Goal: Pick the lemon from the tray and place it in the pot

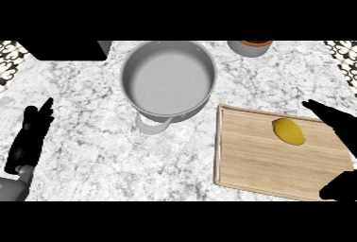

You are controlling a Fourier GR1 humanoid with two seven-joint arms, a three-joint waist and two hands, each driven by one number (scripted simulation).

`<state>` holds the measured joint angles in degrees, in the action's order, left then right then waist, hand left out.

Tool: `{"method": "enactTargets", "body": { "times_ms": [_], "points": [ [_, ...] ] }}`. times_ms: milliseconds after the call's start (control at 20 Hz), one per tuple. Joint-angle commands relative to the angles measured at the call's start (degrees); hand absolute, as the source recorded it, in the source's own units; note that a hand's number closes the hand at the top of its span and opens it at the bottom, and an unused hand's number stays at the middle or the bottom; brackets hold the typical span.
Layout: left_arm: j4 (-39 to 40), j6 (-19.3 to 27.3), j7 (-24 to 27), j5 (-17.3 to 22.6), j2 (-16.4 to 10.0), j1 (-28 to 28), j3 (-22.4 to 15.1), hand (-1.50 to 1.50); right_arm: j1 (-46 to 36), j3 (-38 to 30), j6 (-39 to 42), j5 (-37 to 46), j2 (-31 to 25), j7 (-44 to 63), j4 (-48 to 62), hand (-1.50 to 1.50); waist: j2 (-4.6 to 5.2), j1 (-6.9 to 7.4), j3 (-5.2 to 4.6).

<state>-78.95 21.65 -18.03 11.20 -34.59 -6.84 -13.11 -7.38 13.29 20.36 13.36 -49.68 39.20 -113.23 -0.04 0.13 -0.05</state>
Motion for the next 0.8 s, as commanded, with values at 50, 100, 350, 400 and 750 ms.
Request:
{"method": "enactTargets", "body": {
  "times_ms": [50,100,350,400,750],
  "points": [
    [2.7,-2.4,3.3,-2.2,2.9,0.4,2.4,0.00,-4.0,-0.5,3.7,3.3,5.8,0.9,5.9,-1.50,0.09,0.10,0.03],
    [1.1,-3.7,1.7,-0.8,0.9,1.3,3.6,0.00,-0.6,2.4,-1.0,9.3,7.6,-4.1,8.8,-1.50,0.09,0.18,0.06],
    [1.0,-4.5,-0.9,-4.6,3.9,0.0,4.2,0.00,-3.2,-0.4,4.1,11.0,10.3,-4.6,12.8,-1.50,0.08,0.06,0.05],
    [3.4,-4.6,0.6,-4.9,4.2,-0.7,6.0,0.00,1.7,-0.8,3.4,12.2,10.1,-4.6,8.5,-1.50,0.03,-0.28,0.04],
    [-2.1,-2.6,-2.1,-10.3,8.6,1.1,4.4,0.00,-5.0,-1.4,0.1,19.5,16.0,-16.1,25.3,-1.50,0.10,0.19,0.07]
  ]
}}
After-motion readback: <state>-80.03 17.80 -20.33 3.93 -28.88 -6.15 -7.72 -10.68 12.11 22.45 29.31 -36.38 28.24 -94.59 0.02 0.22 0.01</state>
